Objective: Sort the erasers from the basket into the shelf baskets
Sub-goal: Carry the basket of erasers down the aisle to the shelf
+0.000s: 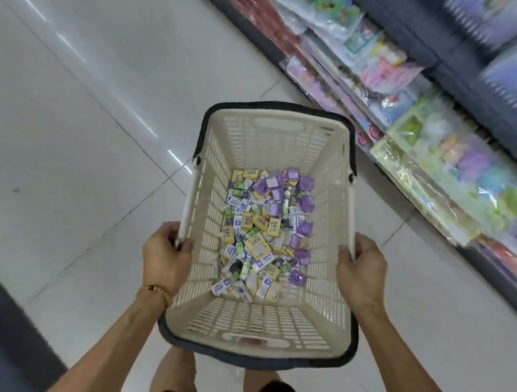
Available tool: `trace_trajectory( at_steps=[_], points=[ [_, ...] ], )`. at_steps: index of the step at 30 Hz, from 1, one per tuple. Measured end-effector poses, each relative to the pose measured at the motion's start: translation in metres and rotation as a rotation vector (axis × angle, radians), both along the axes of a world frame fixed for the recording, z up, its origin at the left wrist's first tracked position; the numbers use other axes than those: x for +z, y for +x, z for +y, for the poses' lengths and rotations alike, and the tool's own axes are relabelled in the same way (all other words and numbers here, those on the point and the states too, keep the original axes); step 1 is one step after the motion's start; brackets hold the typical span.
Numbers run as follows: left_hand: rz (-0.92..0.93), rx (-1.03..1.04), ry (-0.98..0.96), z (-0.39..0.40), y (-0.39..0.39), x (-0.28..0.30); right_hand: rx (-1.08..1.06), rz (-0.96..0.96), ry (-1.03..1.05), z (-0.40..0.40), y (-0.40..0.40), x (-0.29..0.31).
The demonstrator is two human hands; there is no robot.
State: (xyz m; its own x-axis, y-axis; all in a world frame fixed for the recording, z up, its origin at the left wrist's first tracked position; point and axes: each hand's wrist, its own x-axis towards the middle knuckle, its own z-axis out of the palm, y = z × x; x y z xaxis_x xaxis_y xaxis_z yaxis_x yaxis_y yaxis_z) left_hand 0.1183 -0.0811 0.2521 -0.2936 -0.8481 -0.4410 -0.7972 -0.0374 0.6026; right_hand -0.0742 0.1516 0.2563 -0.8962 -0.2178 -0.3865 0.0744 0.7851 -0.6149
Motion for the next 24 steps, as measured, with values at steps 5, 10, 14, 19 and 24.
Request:
trace_trajectory(
  at_steps=[5,10,14,19,24],
  points=[
    [0.051,0.109,-0.055,-0.07,0.024,0.108,0.237,0.041,-0.043,-0.104,-0.029,0.102],
    [0.093,0.244,-0.086,-0.176,0.042,0.18,0.375,0.065,-0.098,-0.243,-0.044,0.182],
    [0.121,0.31,-0.113,-0.281,0.047,0.215,0.419,0.098,-0.106,-0.369,-0.046,0.22],
    [0.135,0.387,-0.181,-0.416,0.046,0.252,0.512,0.144,-0.122,-0.53,-0.055,0.254],
    [0.125,0.475,-0.219,-0.549,0.04,0.267,0.608,0.184,-0.143,-0.688,-0.072,0.27]
  ],
)
